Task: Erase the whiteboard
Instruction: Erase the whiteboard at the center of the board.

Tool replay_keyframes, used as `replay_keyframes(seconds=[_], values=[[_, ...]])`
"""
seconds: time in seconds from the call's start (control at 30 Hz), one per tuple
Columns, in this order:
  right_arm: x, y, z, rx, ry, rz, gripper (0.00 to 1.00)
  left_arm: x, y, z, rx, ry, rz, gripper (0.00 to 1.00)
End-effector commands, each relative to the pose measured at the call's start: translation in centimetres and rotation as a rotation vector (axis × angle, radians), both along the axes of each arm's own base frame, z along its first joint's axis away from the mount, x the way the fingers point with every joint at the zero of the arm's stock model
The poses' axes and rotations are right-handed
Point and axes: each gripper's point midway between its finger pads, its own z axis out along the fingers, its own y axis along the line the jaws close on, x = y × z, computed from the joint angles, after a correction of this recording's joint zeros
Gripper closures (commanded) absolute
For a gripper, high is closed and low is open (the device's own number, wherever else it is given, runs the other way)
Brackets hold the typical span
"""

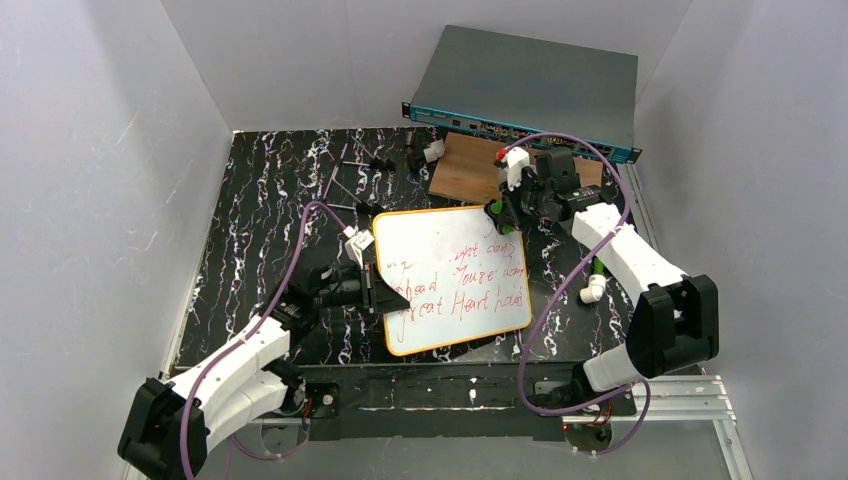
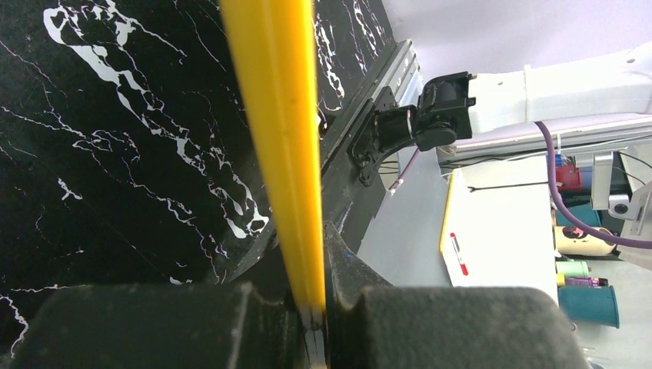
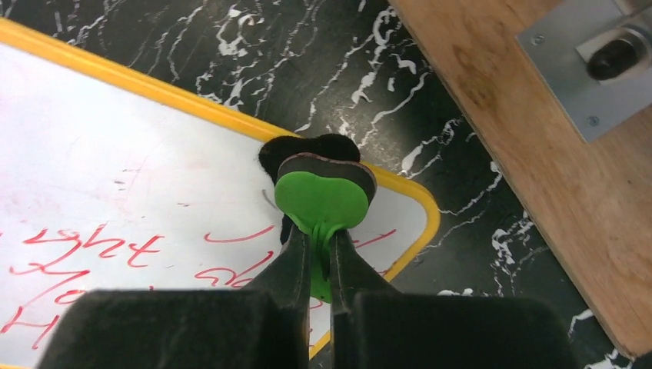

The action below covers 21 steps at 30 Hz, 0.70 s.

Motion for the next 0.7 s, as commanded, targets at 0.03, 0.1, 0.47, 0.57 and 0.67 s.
replay_keyframes(seconds=[0.03, 0.1, 0.47, 0.57, 0.67], values=[[-3.8, 3.6, -0.4, 0.101, 0.072, 0.240, 0.99, -1.1, -1.6, 7.4, -0.177, -0.315, -0.178, 1.00], [-5.7, 5.0, -0.1, 0.129, 0.090, 0.341, 0.99, -1.1, -1.6, 7.3, -0.176, -0.314, -0.177, 1.00], [-1.3, 1.9, -0.3, 0.016, 0.001, 0.092, 0.99, -1.1, -1.7, 7.2, -0.174, -0.311, -0.181, 1.00], [0.2, -0.3, -0.8, -0.041, -0.019, 0.000, 0.99, -1.2, -1.6, 7.2, -0.172, -0.314, -0.179, 1.00], [0.1, -0.9, -1.6, -0.066, -0.013, -0.005, 0.99, -1.2, -1.6, 7.2, -0.172, -0.315, -0.181, 1.00]])
